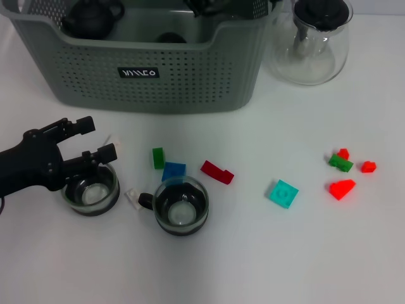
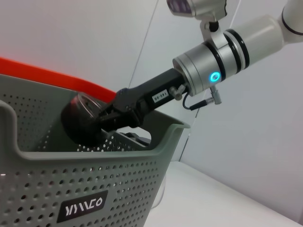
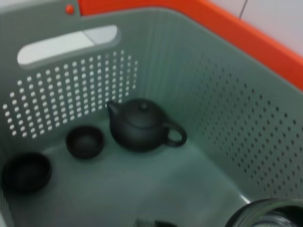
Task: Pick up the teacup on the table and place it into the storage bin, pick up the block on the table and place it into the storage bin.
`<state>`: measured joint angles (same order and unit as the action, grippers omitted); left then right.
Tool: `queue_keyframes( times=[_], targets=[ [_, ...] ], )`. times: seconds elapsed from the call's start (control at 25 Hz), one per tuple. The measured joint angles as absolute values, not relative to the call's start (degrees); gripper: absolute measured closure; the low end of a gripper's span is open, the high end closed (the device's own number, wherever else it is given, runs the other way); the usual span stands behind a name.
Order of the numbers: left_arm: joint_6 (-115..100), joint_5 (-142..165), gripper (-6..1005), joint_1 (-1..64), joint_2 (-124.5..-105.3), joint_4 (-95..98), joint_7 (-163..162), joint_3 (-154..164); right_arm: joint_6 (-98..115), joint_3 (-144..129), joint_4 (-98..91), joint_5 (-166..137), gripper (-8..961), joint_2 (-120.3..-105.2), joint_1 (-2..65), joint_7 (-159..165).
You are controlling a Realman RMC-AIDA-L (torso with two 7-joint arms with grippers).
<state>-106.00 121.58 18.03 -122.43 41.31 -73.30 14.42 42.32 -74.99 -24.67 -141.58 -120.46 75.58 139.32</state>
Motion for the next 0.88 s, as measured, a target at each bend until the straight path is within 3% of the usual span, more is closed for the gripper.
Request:
queue_keyframes(
  times=[0.4,0.68,0.88],
  targets=[
    [-106.06,121.67,169,18.20,-122.43,41.21,-73.30,14.40,44.15,-74.43,-24.49,-141.70,903,-120.26,74.98,140.81],
    [-105.98,121.66,169,18.29,-122.43,41.22,-73.30,14.29,43.94,-74.29,-27.66,-141.65,730,-120.19,72.92,142.00],
    [-106.05,121.60,170,18.10,-122.43,41.23,-73.30,14.05,45.57,-73.50,-51.00,-130.86,529,-120.22,59.11,138.77]
  ],
)
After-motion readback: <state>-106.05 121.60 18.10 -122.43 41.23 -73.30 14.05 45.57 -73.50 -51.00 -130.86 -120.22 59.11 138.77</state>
